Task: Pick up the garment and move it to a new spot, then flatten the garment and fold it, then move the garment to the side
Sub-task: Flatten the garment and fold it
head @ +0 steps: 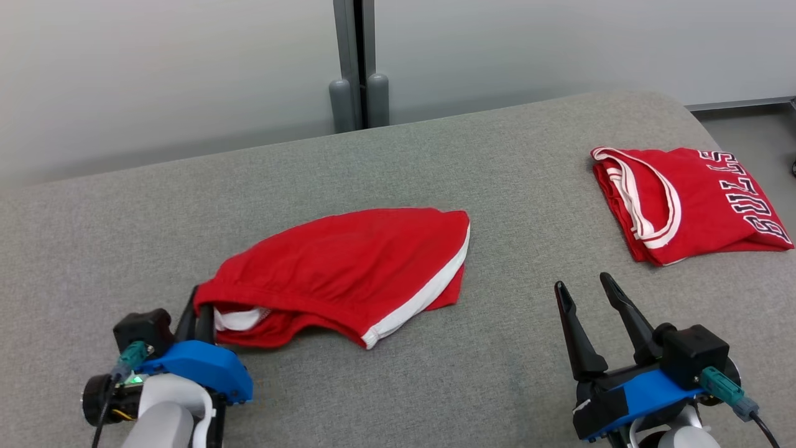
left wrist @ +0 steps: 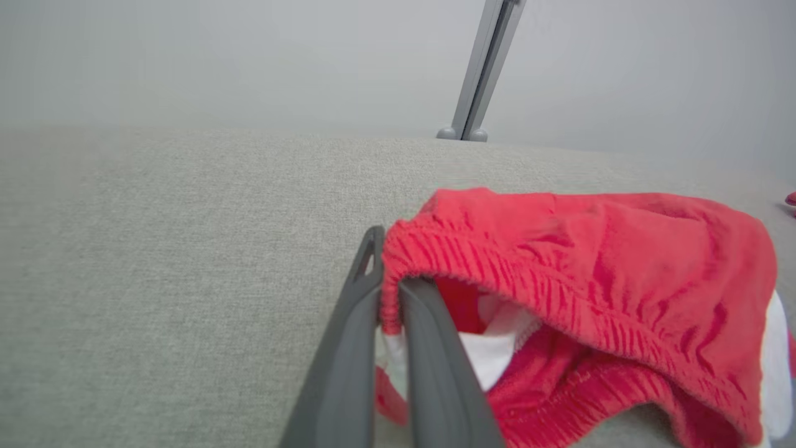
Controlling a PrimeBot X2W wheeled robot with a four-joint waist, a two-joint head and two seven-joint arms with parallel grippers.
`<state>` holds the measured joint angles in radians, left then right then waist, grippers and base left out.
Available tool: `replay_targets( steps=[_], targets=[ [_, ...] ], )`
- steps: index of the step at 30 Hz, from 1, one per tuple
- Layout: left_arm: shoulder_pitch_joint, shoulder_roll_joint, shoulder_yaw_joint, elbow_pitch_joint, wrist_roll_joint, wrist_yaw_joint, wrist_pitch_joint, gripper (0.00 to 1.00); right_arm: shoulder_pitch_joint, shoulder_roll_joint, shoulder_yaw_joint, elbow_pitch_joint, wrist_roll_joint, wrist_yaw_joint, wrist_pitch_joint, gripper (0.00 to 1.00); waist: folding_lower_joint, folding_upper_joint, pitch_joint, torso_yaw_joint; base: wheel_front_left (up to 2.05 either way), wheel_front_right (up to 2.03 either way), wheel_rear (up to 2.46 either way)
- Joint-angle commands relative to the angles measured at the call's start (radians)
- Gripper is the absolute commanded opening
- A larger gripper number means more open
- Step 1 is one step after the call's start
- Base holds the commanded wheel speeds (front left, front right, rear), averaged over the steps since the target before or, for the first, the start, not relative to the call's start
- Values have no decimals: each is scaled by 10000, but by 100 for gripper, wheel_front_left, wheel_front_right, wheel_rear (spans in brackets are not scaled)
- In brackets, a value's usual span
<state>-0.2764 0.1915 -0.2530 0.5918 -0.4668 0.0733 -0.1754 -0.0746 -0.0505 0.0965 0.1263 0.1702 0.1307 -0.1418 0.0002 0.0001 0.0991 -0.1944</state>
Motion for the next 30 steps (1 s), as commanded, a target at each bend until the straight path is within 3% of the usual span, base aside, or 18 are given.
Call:
replay_targets(
  steps=[1,3,4,5,6,17,30],
  targets=[
    [-280,137,84,-11,-11,72,-84,0,-98,2,11,-1,66,2,-43,100,-2,-1,7,25,0,0,0],
    [-451,307,149,93,33,68,-112,0,-113,2,30,9,77,2,-49,100,-2,-1,23,48,0,0,0],
    [-521,356,146,170,29,11,-99,5,-124,2,32,16,80,2,-54,100,-2,-1,28,60,0,0,0],
    [-581,367,103,264,-22,-103,-23,75,-134,2,38,24,82,2,-58,100,-2,-1,32,69,0,0,0],
    [-647,378,57,340,-51,-203,24,100,-144,2,32,29,84,2,-57,100,-2,-1,34,77,0,0,0],
    [10,-438,-700,353,-316,-819,631,100,-7,2,-185,-75,-78,2,25,100,-2,-1,74,476,0,0,0],
    [1776,-526,-1210,-2314,-529,-467,1498,100,-34,0,-25,-102,19,2,7,100,-2,-1,81,849,0,0,0]
  ],
)
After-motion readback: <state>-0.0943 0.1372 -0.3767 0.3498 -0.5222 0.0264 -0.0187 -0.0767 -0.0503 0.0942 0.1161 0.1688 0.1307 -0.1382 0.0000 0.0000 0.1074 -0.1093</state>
